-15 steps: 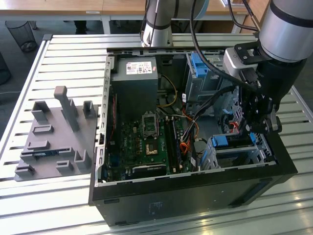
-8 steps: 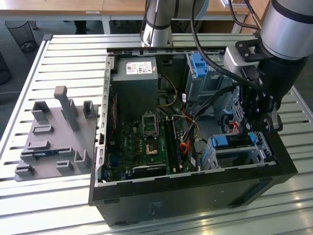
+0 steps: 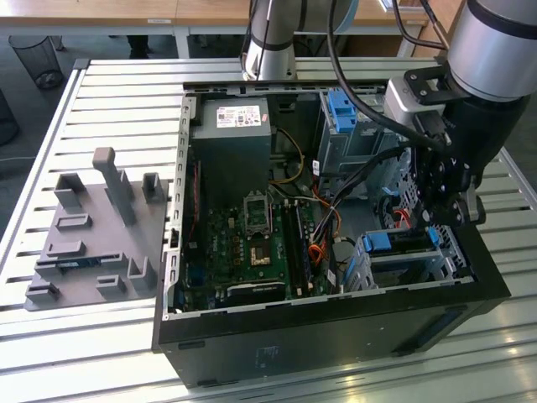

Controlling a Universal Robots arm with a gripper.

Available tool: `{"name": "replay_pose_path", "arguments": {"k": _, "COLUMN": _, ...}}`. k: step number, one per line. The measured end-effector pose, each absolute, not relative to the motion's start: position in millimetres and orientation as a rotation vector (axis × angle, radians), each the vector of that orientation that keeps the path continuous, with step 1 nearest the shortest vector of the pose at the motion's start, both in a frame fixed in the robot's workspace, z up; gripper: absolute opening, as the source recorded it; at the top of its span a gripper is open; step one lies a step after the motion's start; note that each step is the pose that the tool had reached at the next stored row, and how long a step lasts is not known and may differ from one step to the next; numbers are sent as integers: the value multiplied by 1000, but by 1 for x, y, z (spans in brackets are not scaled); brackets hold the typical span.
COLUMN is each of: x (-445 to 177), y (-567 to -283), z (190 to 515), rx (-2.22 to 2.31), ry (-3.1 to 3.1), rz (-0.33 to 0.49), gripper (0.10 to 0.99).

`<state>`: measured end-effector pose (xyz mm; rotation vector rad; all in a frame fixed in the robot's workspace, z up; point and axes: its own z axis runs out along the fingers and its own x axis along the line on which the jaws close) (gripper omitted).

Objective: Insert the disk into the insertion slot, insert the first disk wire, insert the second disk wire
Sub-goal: 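Insert the second disk wire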

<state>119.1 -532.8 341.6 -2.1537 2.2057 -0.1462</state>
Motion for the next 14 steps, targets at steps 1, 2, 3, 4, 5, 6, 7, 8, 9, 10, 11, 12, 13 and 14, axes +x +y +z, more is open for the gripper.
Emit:
{"name": "replay_pose_path", "arguments": {"k": 1, "x": 119, "y": -533, "z": 342, "rx": -2154, "ry": 2206, "rz": -146, "gripper": 106}}
{"name": "replay_pose_path", "arguments": {"k": 2, "x": 119, "y": -533, "z": 342, "rx": -2154, "ry": 2206, "rz": -146, "gripper": 106}}
{"name": "replay_pose_path", "arguments": {"k": 3, "x": 119, "y": -533, "z": 342, "rx": -2154, "ry": 2206, "rz": -146, "gripper": 106}}
{"name": "replay_pose_path", "arguments": {"k": 4, "x": 119, "y": -533, "z": 343, "rx": -2154, "ry": 2206, "rz": -146, "gripper": 106}}
{"name": "replay_pose_path", "arguments": {"k": 5, "x": 119, "y": -533, "z": 344, "rx": -2154, "ry": 2206, "rz": -146, "gripper": 106}}
{"name": "replay_pose_path", "arguments": {"k": 6, "x": 119, "y": -533, "z": 344, "rx": -2154, "ry": 2206, "rz": -146, "gripper": 106}}
{"name": "replay_pose_path", "arguments": {"k": 7, "x": 119, "y": -533, "z": 345, "rx": -2154, "ry": 2206, "rz": -146, "gripper": 106}}
{"name": "replay_pose_path", "arguments": {"k": 8, "x": 119, "y": -533, "z": 346, "rx": -2154, "ry": 2206, "rz": -146, "gripper": 106}}
{"name": "replay_pose_path", "arguments": {"k": 9, "x": 119, "y": -533, "z": 347, "rx": -2154, "ry": 2206, "rz": -145, "gripper": 106}}
{"name": "replay_pose_path", "arguments": {"k": 10, "x": 119, "y": -533, "z": 349, "rx": -2155, "ry": 2207, "rz": -143, "gripper": 106}}
{"name": "replay_pose_path", "arguments": {"k": 11, "x": 119, "y": -533, "z": 351, "rx": -2157, "ry": 2209, "rz": -140, "gripper": 106}}
{"name": "replay_pose_path", "arguments": {"k": 12, "x": 119, "y": -533, "z": 352, "rx": -2159, "ry": 2211, "rz": -136, "gripper": 106}}
{"name": "replay_pose_path", "arguments": {"k": 13, "x": 119, "y": -533, "z": 353, "rx": -2162, "ry": 2214, "rz": -131, "gripper": 106}}
{"name": "replay_pose_path", "arguments": {"k": 14, "x": 119, "y": -532, "z": 353, "rx": -2167, "ry": 2219, "rz": -120, "gripper": 106}}
